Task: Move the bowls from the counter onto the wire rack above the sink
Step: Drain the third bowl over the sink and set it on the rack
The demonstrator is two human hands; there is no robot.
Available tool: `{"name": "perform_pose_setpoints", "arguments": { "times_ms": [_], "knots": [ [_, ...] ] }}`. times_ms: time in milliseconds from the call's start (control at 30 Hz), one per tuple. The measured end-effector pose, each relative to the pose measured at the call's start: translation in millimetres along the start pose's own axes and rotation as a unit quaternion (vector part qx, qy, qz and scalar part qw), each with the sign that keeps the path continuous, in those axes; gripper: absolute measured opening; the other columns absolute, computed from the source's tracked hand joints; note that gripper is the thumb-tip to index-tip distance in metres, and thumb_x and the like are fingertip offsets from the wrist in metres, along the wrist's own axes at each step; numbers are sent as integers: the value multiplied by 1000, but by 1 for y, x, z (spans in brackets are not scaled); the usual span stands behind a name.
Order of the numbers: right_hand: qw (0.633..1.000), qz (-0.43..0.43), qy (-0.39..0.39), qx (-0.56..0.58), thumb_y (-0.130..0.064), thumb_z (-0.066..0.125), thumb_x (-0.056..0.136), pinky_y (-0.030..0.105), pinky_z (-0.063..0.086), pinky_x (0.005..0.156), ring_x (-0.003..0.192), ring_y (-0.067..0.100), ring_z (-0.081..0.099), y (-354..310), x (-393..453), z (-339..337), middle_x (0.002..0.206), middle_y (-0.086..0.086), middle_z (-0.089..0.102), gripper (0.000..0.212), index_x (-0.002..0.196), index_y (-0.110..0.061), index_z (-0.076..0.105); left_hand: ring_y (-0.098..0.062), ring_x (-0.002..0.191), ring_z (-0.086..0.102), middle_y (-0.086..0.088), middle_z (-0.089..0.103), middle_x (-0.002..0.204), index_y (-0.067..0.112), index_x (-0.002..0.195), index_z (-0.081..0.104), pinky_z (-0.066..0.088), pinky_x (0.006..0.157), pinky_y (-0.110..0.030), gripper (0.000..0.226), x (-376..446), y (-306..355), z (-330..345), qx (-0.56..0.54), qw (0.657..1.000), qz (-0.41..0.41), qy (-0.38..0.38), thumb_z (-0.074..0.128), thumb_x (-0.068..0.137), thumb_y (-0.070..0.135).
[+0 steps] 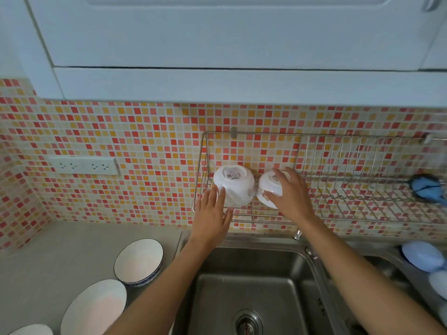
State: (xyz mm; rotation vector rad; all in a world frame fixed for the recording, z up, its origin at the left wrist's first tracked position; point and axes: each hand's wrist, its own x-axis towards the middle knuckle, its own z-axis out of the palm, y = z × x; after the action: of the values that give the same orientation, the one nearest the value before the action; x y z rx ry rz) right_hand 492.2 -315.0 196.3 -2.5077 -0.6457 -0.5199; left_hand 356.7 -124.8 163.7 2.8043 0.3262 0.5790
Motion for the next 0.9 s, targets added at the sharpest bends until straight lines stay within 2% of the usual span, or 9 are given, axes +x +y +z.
{"name": "perform_pose_setpoints", "arguments": {
  "times_ms": [100,167,333,433,800,900],
  "knots": [
    [995,92,-17,38,-50,69,82,48,35,109,142,30,28,12,-6,-1,159,5,23,79,148,-28,31,-28,147,-4,-2,-8,160,29,150,-4,2,117,-45,70,33,13,5,-32,999,-22,-1,32,95,55],
    [991,121,-25,47,-53,68,81,48,37,108,142,31,30,14,-4,0,159,5,23,82,148,-27,29,-31,147,1,-4,-5,161,30,149,0,9,117,-47,76,52,17,8,-39,999,-27,-2,42,91,56],
    [988,128,-35,75,-46,73,80,42,43,103,129,29,45,16,-2,5,147,7,42,73,142,-21,42,-35,143,15,-7,10,158,28,144,15,28,113,-54,81,73,9,18,-77,996,-36,-13,62,82,51],
    [989,119,-45,70,-44,71,81,41,44,101,128,28,45,19,-3,6,146,7,41,71,141,-19,44,-34,139,25,-8,17,155,29,140,21,38,107,-55,75,73,4,20,-110,993,-47,4,65,81,46],
    [993,97,-30,66,-36,73,80,44,45,103,131,26,43,18,-6,3,146,3,44,66,138,-17,49,-32,146,4,-8,0,159,24,147,14,22,115,-50,75,68,5,18,-113,991,-67,18,57,88,43],
    [993,91,-22,74,-37,73,81,43,42,105,130,27,44,16,-7,0,146,4,46,66,139,-19,49,-30,147,3,-5,-2,160,24,149,9,23,116,-50,76,58,11,11,-112,991,-57,35,51,91,48]
  ]
}}
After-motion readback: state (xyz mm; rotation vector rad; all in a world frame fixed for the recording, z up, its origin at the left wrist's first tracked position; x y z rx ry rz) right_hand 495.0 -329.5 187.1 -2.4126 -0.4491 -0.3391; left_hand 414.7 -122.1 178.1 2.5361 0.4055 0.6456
